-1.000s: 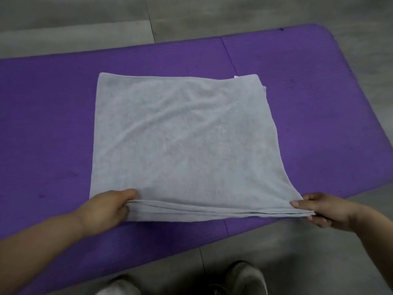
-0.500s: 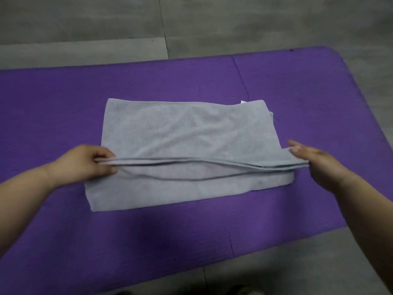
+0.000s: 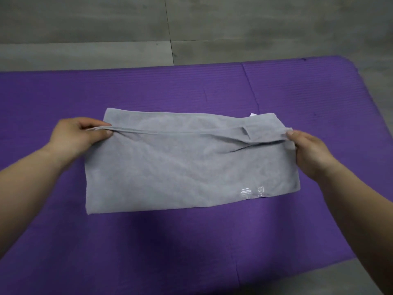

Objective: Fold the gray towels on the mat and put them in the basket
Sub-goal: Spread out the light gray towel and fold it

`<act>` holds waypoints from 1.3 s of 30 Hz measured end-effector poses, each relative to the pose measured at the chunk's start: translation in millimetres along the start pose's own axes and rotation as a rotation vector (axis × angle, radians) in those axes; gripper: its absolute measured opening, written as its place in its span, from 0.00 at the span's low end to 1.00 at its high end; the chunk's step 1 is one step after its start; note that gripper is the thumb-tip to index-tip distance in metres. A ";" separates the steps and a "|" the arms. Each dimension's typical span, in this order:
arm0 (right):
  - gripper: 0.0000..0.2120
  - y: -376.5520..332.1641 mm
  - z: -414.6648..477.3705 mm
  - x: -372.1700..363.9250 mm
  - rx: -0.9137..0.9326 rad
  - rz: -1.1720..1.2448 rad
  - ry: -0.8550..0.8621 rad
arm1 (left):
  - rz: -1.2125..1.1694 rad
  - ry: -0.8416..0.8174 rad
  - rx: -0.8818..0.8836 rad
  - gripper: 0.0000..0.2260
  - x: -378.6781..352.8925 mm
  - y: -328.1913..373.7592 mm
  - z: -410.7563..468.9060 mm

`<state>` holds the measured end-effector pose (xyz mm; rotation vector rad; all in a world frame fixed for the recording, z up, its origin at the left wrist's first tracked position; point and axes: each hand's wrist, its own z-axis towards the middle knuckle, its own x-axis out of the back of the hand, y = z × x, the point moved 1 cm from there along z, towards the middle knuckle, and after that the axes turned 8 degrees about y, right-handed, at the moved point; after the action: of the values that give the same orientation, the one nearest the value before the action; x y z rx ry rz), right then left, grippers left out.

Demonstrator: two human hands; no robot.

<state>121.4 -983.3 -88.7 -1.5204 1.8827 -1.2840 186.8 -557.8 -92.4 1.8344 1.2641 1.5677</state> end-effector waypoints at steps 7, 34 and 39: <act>0.10 -13.7 19.2 -10.9 -0.078 -0.030 0.088 | -0.032 0.152 0.026 0.17 -7.4 13.7 38.9; 0.28 36.3 -43.4 -39.3 0.676 -1.199 0.362 | 0.355 -0.053 0.184 0.09 -9.2 -24.6 -5.6; 0.27 42.3 -59.1 -85.6 0.510 -1.531 -0.164 | 0.089 -0.058 0.348 0.13 33.5 -47.6 -30.6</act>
<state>80.9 -881.7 -114.4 -2.5927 -0.0877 -1.7839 139.4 -513.4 -102.6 2.1561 1.5239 1.3936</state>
